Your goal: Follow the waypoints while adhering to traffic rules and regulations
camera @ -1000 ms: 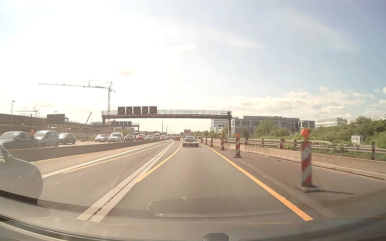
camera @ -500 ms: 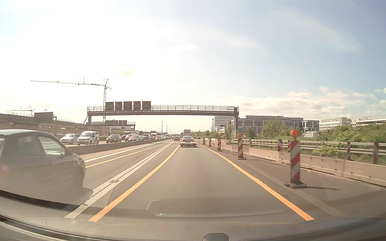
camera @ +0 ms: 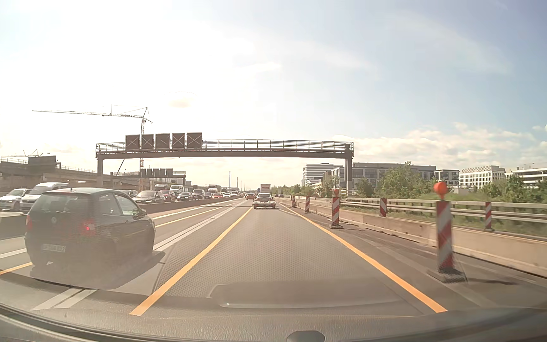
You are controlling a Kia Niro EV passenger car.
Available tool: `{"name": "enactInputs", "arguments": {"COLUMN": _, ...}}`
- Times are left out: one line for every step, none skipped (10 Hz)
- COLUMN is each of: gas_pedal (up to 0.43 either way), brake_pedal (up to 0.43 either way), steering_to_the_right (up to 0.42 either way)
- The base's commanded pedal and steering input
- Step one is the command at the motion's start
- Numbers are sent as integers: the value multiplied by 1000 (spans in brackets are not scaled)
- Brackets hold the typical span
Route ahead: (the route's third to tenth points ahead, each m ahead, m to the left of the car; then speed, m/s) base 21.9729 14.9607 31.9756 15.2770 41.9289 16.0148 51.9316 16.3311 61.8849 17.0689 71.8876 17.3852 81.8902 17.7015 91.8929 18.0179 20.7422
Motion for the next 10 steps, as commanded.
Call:
{"name": "enactInputs", "arguments": {"gas_pedal": 130, "brake_pedal": 0, "steering_to_the_right": -7}}
{"name": "enactInputs", "arguments": {"gas_pedal": 130, "brake_pedal": 0, "steering_to_the_right": -7}}
{"name": "enactInputs", "arguments": {"gas_pedal": 130, "brake_pedal": 0, "steering_to_the_right": -7}}
{"name": "enactInputs", "arguments": {"gas_pedal": 130, "brake_pedal": 0, "steering_to_the_right": -7}}
{"name": "enactInputs", "arguments": {"gas_pedal": 118, "brake_pedal": 0, "steering_to_the_right": -8}}
{"name": "enactInputs", "arguments": {"gas_pedal": 118, "brake_pedal": 0, "steering_to_the_right": -8}}
{"name": "enactInputs", "arguments": {"gas_pedal": 118, "brake_pedal": 0, "steering_to_the_right": -8}}
{"name": "enactInputs", "arguments": {"gas_pedal": 118, "brake_pedal": 0, "steering_to_the_right": -8}}
{"name": "enactInputs", "arguments": {"gas_pedal": 118, "brake_pedal": 0, "steering_to_the_right": -8}}
{"name": "enactInputs", "arguments": {"gas_pedal": 118, "brake_pedal": 0, "steering_to_the_right": -6}}
